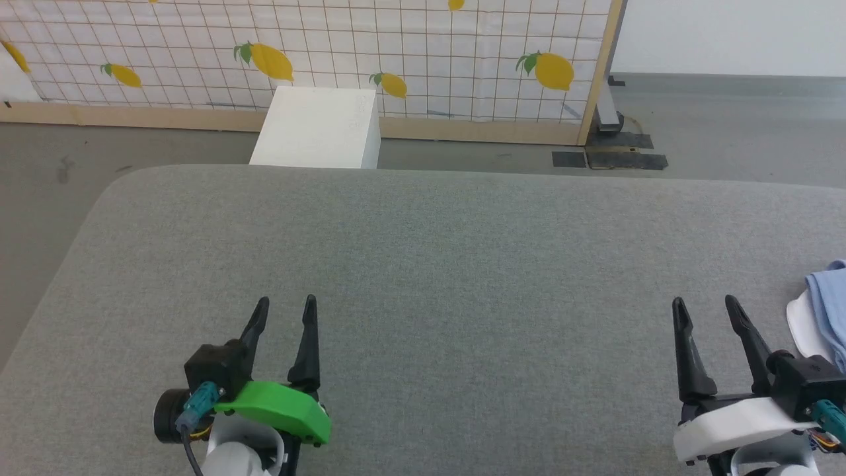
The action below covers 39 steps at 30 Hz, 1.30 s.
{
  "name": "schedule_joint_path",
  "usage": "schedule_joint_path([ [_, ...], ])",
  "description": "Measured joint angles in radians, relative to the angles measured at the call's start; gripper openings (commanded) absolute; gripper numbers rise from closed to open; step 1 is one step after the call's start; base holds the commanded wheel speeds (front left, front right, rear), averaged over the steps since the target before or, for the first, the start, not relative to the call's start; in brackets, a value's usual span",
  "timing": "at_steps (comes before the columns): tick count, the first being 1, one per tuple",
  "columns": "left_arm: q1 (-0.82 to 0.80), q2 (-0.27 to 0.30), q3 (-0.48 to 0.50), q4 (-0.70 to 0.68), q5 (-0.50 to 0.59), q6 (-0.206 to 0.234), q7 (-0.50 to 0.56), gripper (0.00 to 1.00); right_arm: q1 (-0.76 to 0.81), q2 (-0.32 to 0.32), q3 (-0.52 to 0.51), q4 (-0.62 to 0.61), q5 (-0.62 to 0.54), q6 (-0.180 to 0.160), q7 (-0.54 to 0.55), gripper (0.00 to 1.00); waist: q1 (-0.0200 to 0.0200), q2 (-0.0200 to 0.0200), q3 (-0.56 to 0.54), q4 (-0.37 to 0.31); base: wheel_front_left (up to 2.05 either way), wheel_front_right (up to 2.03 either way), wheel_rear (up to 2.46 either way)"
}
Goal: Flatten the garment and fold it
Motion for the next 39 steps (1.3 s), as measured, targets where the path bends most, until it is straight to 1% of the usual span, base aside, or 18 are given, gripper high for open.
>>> schedule_joint_path([
  [3,0.000,0.000,-0.002,0.003,0.000,0.000,0.000,1.00,0.000,0.000,0.001,0.004,0.002,0.000,-0.004,1.00,0.0000,0.0000,-0.001,0.000,0.00,0.00,0.00],
  [4,0.000,0.000,-0.002,0.004,0.001,0.000,0.000,0.00,0.000,0.000,0.001,0.004,0.001,0.000,-0.004,0.00,0.0000,0.0000,-0.001,-0.001,0.00,0.00,0.00],
  [16,0.000,0.001,-0.003,0.003,0.002,-0.001,0.003,0.00,0.000,0.000,0.001,0.004,0.001,0.000,-0.002,0.00,0.0000,0.0000,-0.001,-0.003,0.00,0.00,0.00],
  [39,0.007,0.001,0.016,-0.045,0.037,0.008,0.051,0.00,0.000,0.000,0.016,0.002,-0.012,0.000,0.028,0.00,0.0001,0.0000,0.002,-0.018,0.00,0.00,0.00],
])
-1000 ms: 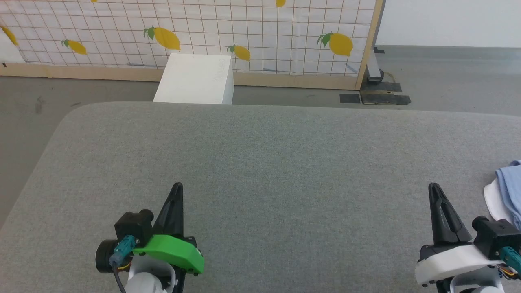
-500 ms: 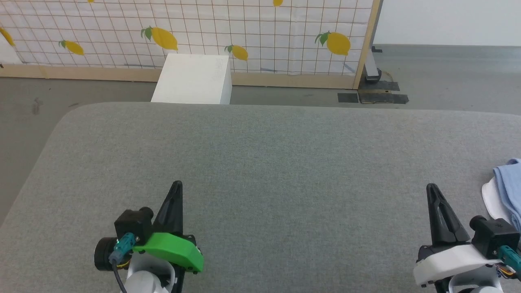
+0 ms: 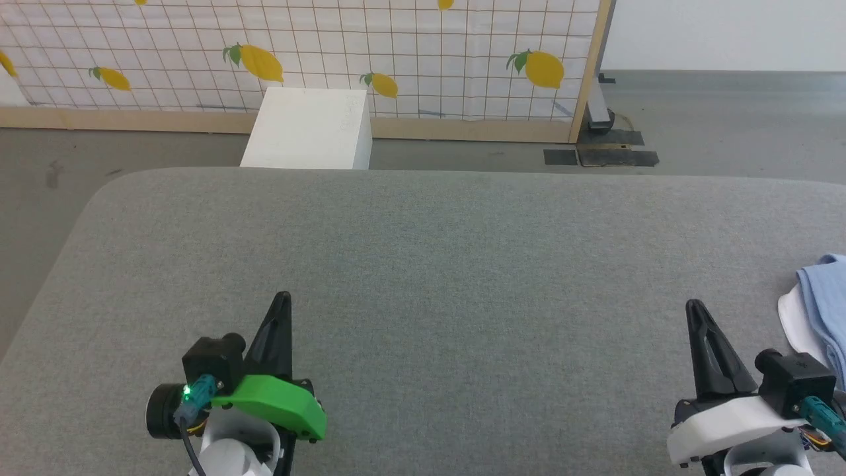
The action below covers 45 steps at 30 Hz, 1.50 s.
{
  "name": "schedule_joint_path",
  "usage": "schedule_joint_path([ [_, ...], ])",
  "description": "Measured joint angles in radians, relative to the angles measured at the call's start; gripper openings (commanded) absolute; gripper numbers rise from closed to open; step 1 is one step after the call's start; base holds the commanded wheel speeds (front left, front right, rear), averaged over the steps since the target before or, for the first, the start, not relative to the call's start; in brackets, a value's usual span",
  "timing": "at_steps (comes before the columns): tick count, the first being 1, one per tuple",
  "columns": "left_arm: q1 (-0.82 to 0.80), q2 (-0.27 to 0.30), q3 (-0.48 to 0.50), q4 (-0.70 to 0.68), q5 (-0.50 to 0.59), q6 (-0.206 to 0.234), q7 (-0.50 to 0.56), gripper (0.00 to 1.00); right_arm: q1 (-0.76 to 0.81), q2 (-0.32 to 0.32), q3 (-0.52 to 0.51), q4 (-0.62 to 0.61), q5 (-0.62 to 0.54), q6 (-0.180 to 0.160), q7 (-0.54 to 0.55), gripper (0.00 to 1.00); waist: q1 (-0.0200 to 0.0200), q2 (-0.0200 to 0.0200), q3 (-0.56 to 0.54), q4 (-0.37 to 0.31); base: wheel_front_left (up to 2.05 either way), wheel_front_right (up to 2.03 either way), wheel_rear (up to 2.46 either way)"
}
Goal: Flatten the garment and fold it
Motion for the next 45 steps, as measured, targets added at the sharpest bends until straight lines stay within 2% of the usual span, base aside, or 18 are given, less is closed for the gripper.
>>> schedule_joint_path([
  [45,0.040,0.000,0.038,-0.101,0.095,0.028,0.093,0.00,-0.010,0.000,0.033,-0.010,-0.034,0.000,0.059,0.00,0.0000,0.0000,0.006,-0.030,0.00,0.00,0.00],
])
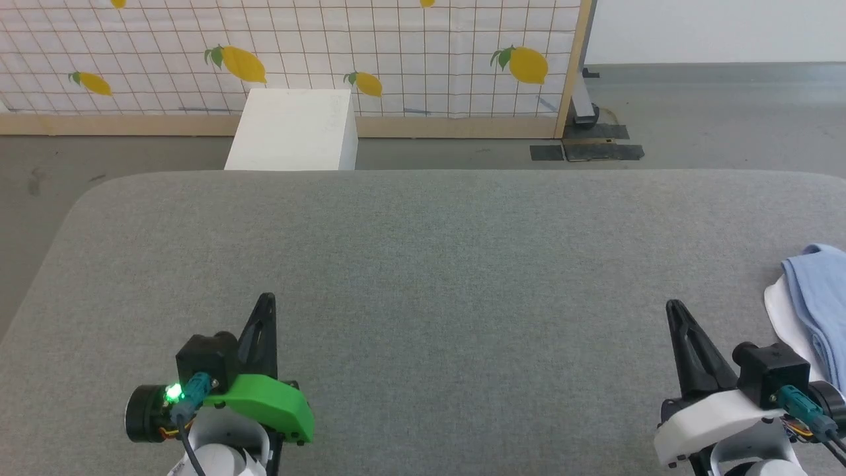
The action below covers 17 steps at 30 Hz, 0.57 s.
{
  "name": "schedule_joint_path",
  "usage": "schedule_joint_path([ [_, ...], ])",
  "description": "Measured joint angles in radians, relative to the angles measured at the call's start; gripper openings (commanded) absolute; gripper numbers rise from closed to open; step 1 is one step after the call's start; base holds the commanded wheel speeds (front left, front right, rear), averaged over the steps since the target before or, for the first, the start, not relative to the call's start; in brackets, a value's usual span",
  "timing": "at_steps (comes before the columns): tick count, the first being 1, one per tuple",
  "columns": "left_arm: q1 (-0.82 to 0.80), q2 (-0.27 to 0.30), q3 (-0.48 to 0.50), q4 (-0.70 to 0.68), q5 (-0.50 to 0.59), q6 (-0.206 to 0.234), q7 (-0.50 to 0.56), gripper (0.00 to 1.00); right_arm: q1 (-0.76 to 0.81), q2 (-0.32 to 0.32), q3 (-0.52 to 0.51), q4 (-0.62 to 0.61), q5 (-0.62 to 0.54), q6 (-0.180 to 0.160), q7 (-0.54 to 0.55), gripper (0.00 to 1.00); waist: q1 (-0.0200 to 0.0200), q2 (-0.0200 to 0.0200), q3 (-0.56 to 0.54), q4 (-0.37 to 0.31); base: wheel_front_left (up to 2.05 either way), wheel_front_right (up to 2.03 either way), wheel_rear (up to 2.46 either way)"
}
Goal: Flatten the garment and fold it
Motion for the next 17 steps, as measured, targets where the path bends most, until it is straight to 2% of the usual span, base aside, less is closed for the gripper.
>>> schedule_joint_path([
  [17,0.014,0.000,0.012,-0.035,0.027,0.008,0.035,0.00,-0.009,0.000,0.012,-0.004,-0.017,0.000,0.022,0.00,0.0000,0.0000,0.002,-0.011,0.00,0.00,0.00],
])
